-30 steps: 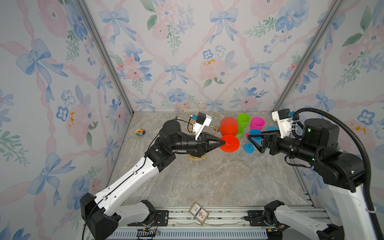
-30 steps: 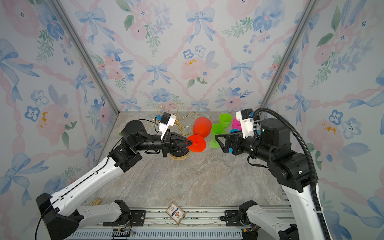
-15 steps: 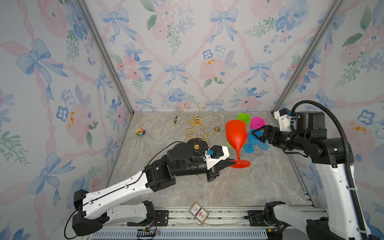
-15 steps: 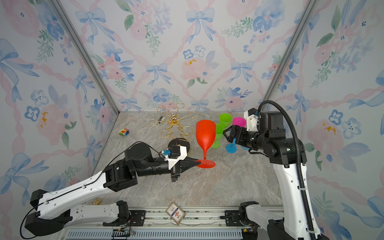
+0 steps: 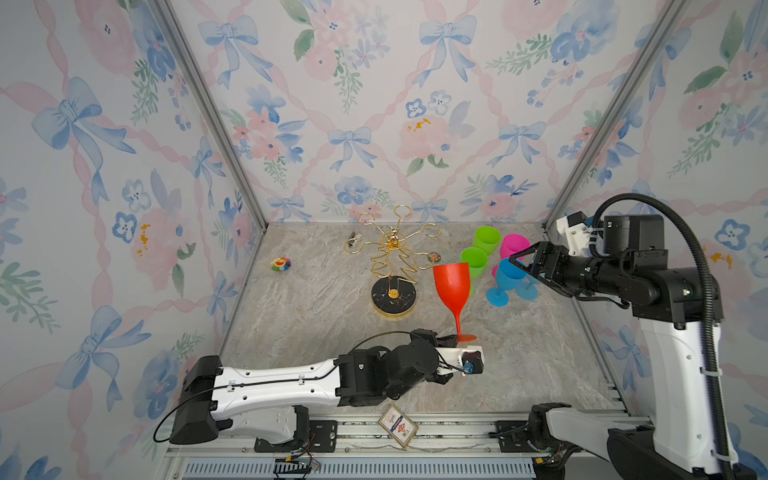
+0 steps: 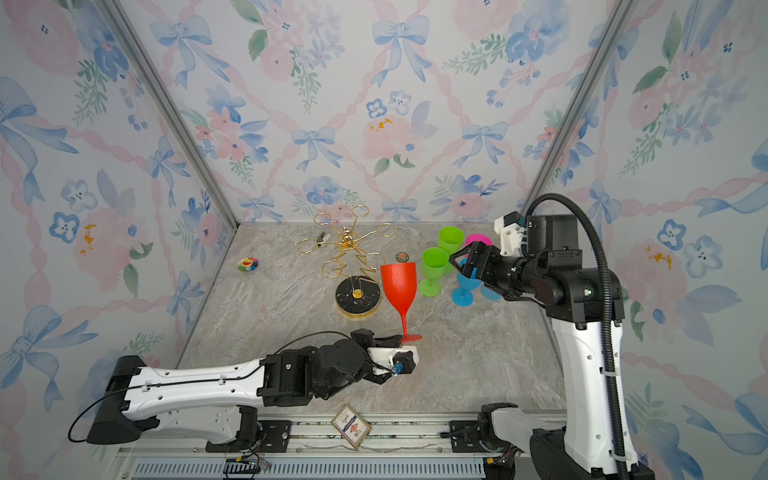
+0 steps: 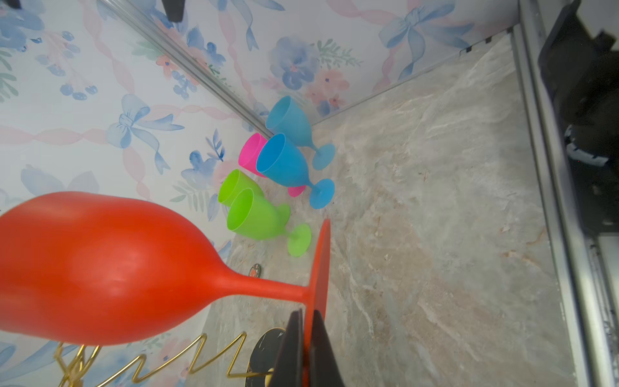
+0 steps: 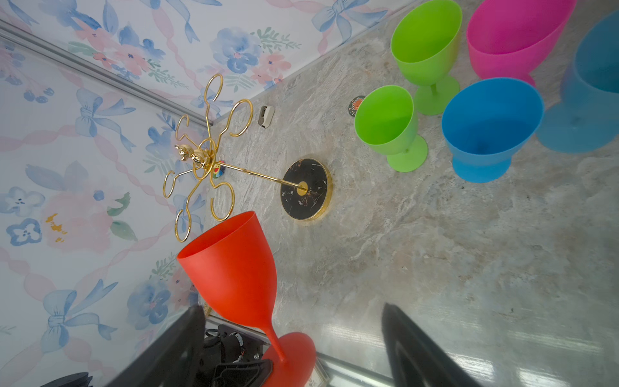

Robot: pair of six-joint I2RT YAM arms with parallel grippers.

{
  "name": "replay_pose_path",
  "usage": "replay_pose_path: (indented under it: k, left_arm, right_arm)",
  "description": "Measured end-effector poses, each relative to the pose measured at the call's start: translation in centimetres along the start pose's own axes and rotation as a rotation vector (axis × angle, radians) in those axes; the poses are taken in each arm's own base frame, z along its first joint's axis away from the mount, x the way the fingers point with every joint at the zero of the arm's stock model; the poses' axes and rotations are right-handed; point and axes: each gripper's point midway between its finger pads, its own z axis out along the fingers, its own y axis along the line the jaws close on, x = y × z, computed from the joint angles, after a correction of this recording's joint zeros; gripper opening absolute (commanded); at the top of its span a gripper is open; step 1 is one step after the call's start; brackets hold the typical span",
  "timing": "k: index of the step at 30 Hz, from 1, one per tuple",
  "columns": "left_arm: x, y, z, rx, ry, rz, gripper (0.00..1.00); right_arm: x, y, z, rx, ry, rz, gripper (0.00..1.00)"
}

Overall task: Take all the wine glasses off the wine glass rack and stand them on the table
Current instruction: 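Grasp the red glass bowl rim with the right gripper while left holds the base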

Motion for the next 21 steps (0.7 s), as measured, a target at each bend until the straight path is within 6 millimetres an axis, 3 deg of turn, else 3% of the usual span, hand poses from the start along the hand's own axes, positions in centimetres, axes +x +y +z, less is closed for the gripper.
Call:
replay_pose_path:
  k: [5, 13, 21]
  left_arm:
    - [1.6, -0.5, -0.1, -0.106, 0.043, 0.147, 0.00]
    - [2.9, -0.2, 0.2, -0.236, 0.093, 0.336, 0.00]
    - [3.8, -1.1, 1.4, -0.258, 0.146, 0.493, 0.00]
  right_arm:
    - [0.3, 0.6, 1.3, -0.014, 0.063, 0.005, 0.82]
    - [1.6, 3.4, 1.7, -0.047, 0.157, -0.065, 0.80]
    - [2.4, 6.4, 3.0, -0.052, 0.281, -0.151, 0.73]
